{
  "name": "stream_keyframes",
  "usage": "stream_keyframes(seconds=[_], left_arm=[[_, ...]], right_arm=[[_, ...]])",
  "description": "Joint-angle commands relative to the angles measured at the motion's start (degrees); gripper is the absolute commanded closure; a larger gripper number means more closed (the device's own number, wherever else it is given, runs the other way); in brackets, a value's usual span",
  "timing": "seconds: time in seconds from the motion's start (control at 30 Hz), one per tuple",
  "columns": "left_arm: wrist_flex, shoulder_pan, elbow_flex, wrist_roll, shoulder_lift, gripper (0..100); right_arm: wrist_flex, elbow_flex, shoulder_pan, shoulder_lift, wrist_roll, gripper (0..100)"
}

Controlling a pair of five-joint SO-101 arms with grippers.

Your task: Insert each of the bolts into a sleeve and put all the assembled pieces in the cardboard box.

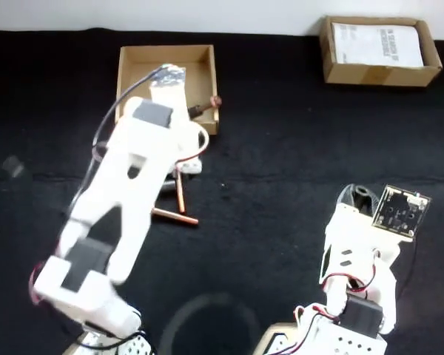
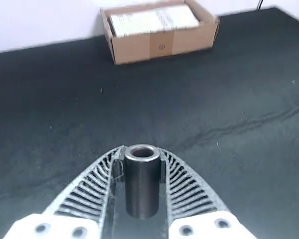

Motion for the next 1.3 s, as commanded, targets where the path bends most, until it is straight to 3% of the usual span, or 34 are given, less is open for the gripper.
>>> stream_keyframes(seconds=[0.0, 0.43, 0.87, 1.27], left_arm=[[0.44, 0.66, -8.66, 1.32, 8.66, 90], [11.25, 0.31, -26.77, 1.32, 25.27, 91], [8.97, -6.46, -26.95, 0.88, 31.69, 91], [4.48, -5.58, -27.03, 0.88, 34.86, 91]], right_arm=[[-2.59, -0.13, 0.66, -0.66, 0.62, 99.1], [-4.53, -0.31, 0.48, -0.66, 0.62, 99.1], [-4.53, -0.75, 0.66, -0.66, 0.62, 99.1], [-4.53, -0.84, 0.66, -0.66, 0.70, 99.1]])
